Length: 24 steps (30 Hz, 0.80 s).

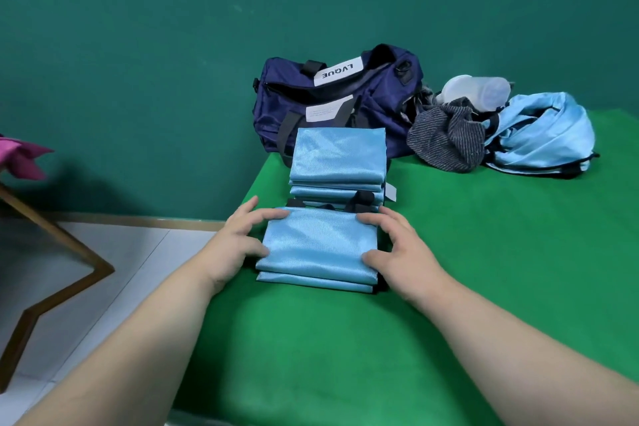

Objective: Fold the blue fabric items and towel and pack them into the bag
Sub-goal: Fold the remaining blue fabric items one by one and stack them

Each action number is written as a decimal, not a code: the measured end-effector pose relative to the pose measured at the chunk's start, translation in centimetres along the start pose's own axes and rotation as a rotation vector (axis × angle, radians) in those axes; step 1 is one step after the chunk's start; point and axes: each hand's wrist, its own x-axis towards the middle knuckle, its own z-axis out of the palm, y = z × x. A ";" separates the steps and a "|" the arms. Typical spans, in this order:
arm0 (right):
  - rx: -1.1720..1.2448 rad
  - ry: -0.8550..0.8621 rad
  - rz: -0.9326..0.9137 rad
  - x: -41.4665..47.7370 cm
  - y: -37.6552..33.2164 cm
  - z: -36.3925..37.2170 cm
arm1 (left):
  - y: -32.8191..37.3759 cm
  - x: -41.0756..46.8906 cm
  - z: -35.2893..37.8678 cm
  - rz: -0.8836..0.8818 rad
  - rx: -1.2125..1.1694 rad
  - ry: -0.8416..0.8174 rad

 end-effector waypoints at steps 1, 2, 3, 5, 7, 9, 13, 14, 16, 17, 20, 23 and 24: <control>0.035 0.003 0.015 0.1 -0.2 0.0 | 0.4 -0.1 0.4 -0.008 -0.010 0.034; 0.075 0.010 0.032 0.1 -0.5 0.0 | 1.0 -0.3 1.0 -0.011 0.015 0.075; 0.122 0.023 0.042 0.2 -0.8 -0.1 | 1.7 -0.6 1.5 -0.012 0.043 0.113; 0.210 0.045 0.043 0.0 -1.1 -0.5 | 3.4 -1.2 2.6 0.008 0.108 0.154; 0.249 0.062 0.032 -0.4 -1.1 -1.5 | 4.9 -1.8 3.6 0.072 0.245 0.160; 0.251 0.093 0.022 -0.9 -0.8 -2.7 | 6.2 -2.4 5.0 0.156 0.404 0.167; 0.204 0.218 0.046 -1.5 1.1 -6.4 | 8.9 -2.6 9.3 0.288 0.530 0.125; 0.205 0.253 0.073 -1.6 1.7 -7.5 | 9.6 -2.4 10.6 0.312 0.542 0.111; 0.206 0.316 0.129 -1.8 2.8 -10.0 | 10.7 -1.8 13.2 0.343 0.558 0.088; 0.199 0.343 0.145 -1.8 3.4 -11.3 | 11.3 -1.5 14.6 0.359 0.560 0.080; 0.189 0.392 0.167 -1.6 5.0 -15.3 | 12.7 -0.1 18.7 0.398 0.556 0.048; 0.143 0.437 0.185 -1.0 6.6 -19.1 | 13.9 1.9 22.8 0.418 0.554 0.012; 0.114 0.457 0.194 -0.8 7.2 -20.3 | 14.3 2.6 24.1 0.416 0.549 -0.003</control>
